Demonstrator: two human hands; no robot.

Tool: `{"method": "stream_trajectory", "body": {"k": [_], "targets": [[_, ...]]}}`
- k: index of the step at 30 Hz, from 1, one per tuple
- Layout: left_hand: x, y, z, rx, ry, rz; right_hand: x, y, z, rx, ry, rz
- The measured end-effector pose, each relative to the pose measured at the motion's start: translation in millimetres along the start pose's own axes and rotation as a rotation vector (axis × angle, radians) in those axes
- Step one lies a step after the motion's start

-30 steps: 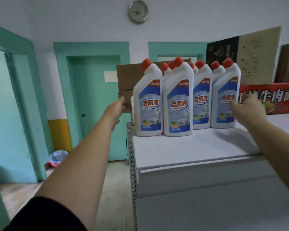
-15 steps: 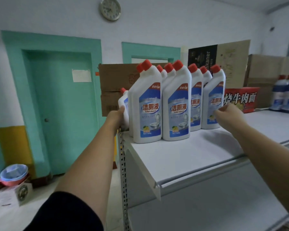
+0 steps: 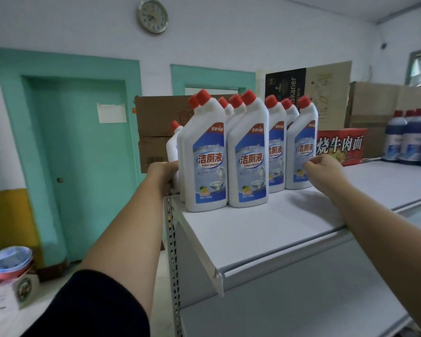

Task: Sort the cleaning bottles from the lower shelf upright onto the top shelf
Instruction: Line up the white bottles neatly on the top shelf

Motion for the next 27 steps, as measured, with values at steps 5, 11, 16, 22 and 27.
{"method": "stream_trajectory", "body": {"k": [5, 11, 16, 22, 27], "targets": [[-24, -5, -4, -0.162, 0.029, 0.083, -3, 0, 2, 0.046, -0.006, 0.005], [-39, -5, -4, -0.217, 0.087, 0.194, -6, 5, 0, 0.079, 0.007, 0.044], [-42, -4, -1, -0.192, 0.109, 0.201, -8, 1, 0, 0.081, -0.001, 0.041], [-50, 2, -1, -0.242, 0.105, 0.185, -6, -2, -6, 0.114, 0.03, 0.045], [-55, 0, -3, -0.242, 0.09, 0.151, -5, -3, -11, 0.147, 0.064, 0.052]]}}
Point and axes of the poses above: each hand's wrist, its own x-axis towards the middle knuckle, its own y-axis out of the palm, z = x × y, the point moved 5 cm from there along x, towards the middle knuckle, and after that the axes turned 4 degrees about -z, right-handed, at the moved point
